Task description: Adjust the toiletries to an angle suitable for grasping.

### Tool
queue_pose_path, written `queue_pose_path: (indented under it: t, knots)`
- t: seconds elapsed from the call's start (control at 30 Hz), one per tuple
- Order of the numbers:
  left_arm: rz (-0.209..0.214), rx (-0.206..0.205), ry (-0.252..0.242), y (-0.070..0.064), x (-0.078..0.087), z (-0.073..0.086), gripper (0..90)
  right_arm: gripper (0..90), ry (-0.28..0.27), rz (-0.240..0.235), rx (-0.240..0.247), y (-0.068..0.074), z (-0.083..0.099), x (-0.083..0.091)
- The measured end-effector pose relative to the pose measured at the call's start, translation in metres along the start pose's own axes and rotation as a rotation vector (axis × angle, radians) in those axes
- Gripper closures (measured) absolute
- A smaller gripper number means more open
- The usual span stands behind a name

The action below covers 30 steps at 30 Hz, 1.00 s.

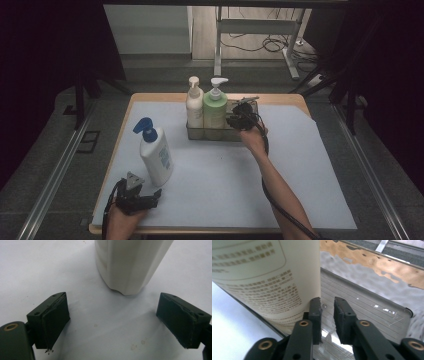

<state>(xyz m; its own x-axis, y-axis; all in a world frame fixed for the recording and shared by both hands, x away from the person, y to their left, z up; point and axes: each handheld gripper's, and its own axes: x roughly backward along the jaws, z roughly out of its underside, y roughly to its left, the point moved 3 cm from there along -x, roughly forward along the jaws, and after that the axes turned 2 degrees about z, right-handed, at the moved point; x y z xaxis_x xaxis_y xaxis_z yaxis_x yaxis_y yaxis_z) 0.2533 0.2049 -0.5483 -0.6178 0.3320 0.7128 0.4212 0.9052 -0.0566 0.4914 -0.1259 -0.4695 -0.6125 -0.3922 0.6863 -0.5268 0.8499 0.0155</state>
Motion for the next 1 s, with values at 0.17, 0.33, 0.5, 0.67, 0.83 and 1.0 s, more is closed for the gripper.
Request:
queue_pose_path:
  t: [0.17, 0.33, 0.5, 0.67, 0.83, 1.0]
  knots:
    - [0.0, 0.0, 0.0, 0.0, 0.0, 0.0, 10.7, 69.2, -0.007, -0.012, 0.027, 0.002, 0.001, 0.009]
    - [0.0, 0.0, -0.001, 0.0, 0.0, 0.0, 10.7, 56.4, -0.009, -0.016, 0.034, 0.004, 0.002, 0.017]
    - [0.0, 0.0, -0.001, 0.0, 0.0, 0.0, 10.7, 43.4, -0.011, -0.033, 0.053, 0.007, 0.006, 0.025]
    - [0.0, 0.0, 0.0, 0.0, 0.0, 0.0, 10.7, 32.5, -0.027, -0.042, 0.1, 0.013, 0.01, 0.034]
    - [0.001, 0.0, 0.0, 0.0, 0.0, 0.0, 10.7, 23.9, -0.034, -0.076, 0.137, 0.018, 0.015, 0.044]
    - [0.001, 0.0, 0.002, 0.0, 0.0, 0.0, 10.7, 17.3, -0.038, -0.105, 0.166, 0.019, 0.022, 0.054]
